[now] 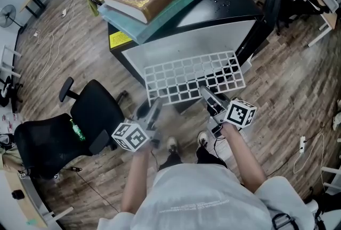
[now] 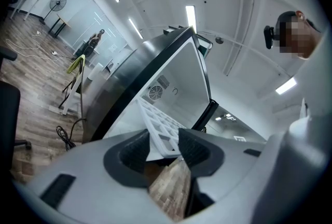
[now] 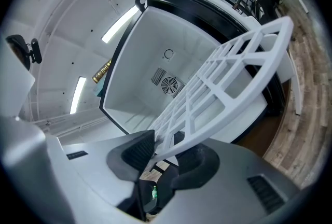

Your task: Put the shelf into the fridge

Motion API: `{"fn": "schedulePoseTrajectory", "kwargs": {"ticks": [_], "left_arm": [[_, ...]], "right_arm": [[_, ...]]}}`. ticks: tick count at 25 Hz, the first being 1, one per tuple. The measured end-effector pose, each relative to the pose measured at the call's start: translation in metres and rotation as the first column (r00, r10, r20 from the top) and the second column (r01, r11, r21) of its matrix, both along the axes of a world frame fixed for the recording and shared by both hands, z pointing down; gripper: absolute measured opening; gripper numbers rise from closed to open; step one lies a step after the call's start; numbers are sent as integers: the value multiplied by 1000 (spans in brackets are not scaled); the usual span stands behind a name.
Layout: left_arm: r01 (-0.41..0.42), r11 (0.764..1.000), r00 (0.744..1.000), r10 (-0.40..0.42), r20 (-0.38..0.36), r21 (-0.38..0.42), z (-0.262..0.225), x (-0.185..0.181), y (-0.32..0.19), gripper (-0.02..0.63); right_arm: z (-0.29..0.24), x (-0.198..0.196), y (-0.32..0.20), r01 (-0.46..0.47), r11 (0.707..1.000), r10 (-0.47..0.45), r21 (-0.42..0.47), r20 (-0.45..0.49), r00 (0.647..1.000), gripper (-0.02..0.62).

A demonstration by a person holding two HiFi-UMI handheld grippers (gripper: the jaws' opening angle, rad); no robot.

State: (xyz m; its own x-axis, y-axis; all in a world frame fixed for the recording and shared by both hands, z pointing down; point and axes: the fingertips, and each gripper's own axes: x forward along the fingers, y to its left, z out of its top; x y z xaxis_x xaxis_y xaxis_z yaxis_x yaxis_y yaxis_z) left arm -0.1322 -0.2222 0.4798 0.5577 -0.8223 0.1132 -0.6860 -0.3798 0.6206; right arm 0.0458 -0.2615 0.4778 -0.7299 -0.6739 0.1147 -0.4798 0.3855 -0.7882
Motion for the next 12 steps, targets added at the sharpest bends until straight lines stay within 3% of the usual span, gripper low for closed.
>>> {"fn": "schedulePoseTrajectory", "kwargs": {"ticks": [12], "left_arm": [[-7, 1000, 1000, 8, -30, 11, -2, -1, -1, 169]], "right_arm": [[-3, -2, -2, -6, 1000, 6, -7, -12, 1000, 115]]}}
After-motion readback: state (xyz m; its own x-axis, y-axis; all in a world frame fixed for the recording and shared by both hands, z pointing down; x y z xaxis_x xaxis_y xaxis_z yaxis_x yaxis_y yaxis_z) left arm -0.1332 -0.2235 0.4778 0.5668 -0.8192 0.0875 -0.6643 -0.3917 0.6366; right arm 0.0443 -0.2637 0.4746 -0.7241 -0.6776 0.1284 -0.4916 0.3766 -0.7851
